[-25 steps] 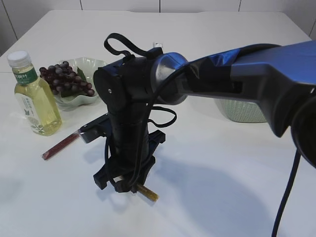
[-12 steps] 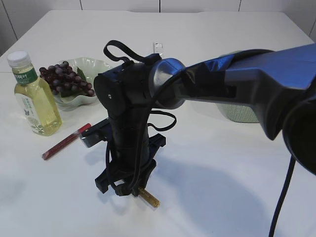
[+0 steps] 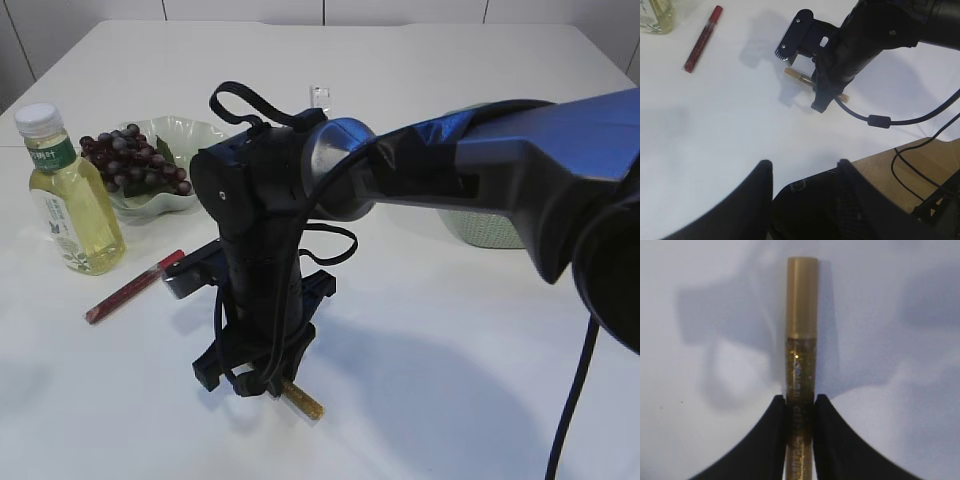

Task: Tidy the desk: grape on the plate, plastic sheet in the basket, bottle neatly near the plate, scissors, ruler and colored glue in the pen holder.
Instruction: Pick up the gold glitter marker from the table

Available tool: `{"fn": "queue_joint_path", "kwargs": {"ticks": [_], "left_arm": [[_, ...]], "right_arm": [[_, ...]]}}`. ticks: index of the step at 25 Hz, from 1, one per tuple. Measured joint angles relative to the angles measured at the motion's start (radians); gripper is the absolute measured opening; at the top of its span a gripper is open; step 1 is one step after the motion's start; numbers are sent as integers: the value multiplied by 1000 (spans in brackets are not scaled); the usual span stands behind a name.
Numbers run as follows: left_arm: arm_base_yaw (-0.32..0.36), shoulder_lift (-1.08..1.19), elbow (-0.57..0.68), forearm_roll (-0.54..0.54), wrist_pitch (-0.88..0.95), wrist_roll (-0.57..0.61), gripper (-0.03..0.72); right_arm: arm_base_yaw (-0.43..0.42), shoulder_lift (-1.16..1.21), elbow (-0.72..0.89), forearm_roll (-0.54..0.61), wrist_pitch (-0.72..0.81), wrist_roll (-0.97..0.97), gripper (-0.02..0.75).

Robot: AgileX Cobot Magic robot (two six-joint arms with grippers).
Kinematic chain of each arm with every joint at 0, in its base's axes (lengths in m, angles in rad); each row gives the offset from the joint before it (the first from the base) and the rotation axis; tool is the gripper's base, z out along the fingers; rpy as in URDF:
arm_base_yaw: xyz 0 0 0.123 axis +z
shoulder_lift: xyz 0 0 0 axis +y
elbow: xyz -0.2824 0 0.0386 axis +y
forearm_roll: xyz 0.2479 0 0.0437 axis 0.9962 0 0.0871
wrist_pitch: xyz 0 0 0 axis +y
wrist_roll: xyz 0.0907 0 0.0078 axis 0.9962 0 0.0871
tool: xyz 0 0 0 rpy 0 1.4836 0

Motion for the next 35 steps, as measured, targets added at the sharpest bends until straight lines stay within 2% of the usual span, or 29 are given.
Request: {"fn": "queue_joint_path", "kwargs": {"ticks": [11,18,24,28,35], "left_arm": [[0,0,0,-2,0,0,309],[0,0,0,-2,0,0,309],[0,0,0,-2,0,0,309],[0,0,0,-2,0,0,309],[0,0,0,-2,0,0,309]], "right_arm": [[0,0,0,-3,0,-2,145],[0,-84,2,-39,0,-4,143],[0,-170,125,-34,-34,-28,143],[0,-318,327,-35,-239,-63,143],[-29,-590,660,-88,-757,-76,143]]}}
